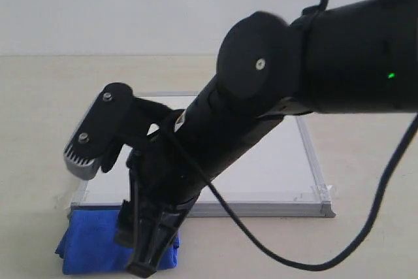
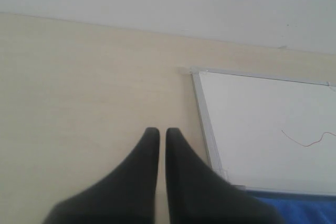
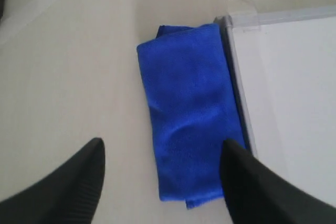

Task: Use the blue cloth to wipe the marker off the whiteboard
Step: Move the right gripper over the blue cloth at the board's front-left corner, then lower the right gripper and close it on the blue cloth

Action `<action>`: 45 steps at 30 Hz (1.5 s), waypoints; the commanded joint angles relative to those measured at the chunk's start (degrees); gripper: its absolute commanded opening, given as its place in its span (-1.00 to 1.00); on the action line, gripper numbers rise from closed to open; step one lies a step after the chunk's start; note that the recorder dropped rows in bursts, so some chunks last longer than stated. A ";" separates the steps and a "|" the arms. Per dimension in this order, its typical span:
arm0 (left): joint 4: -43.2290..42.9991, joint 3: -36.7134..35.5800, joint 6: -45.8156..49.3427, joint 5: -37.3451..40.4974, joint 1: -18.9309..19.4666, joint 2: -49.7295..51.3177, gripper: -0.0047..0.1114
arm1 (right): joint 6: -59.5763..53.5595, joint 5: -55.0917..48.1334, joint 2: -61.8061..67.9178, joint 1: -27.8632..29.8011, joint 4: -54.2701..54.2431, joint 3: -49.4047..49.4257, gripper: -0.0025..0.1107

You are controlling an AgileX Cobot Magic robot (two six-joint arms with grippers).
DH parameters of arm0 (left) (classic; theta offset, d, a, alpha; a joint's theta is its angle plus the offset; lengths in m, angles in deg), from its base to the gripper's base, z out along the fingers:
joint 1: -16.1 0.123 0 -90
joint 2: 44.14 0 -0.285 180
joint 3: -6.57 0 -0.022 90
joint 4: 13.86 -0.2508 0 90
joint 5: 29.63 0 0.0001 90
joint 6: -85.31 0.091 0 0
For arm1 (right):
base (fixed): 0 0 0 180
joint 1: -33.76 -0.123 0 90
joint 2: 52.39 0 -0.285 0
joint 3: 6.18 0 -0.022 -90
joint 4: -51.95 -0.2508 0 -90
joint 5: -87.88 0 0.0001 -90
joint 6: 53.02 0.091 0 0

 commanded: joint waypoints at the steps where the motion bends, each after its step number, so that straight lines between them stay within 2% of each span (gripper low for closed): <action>1: 0.17 -0.14 -0.30 -0.41 0.07 -0.19 -0.84 | -2.02 6.35 4.06 -2.70 -1.15 -0.27 0.19; 17: 0.17 -0.14 -0.30 -0.41 0.07 -0.19 -0.84 | -5.51 1.25 8.46 -3.57 -1.04 -3.68 0.19; 32: 0.17 -0.14 -0.30 -0.41 0.07 -0.19 -0.84 | -9.91 13.33 16.51 -3.57 -1.26 -3.82 0.19; 34: 0.17 -0.14 -0.30 -0.41 0.07 -0.19 -0.84 | -9.51 15.40 16.80 -3.57 -1.40 -3.82 0.23; 37: 0.17 -0.14 -0.30 -0.41 0.07 -0.19 -0.84 | -8.79 16.30 18.71 -3.57 -1.54 -3.82 0.51; 45: 0.17 -0.14 -0.30 -0.41 0.07 -0.19 -0.84 | -9.76 14.80 18.57 -3.57 -1.54 -3.82 0.52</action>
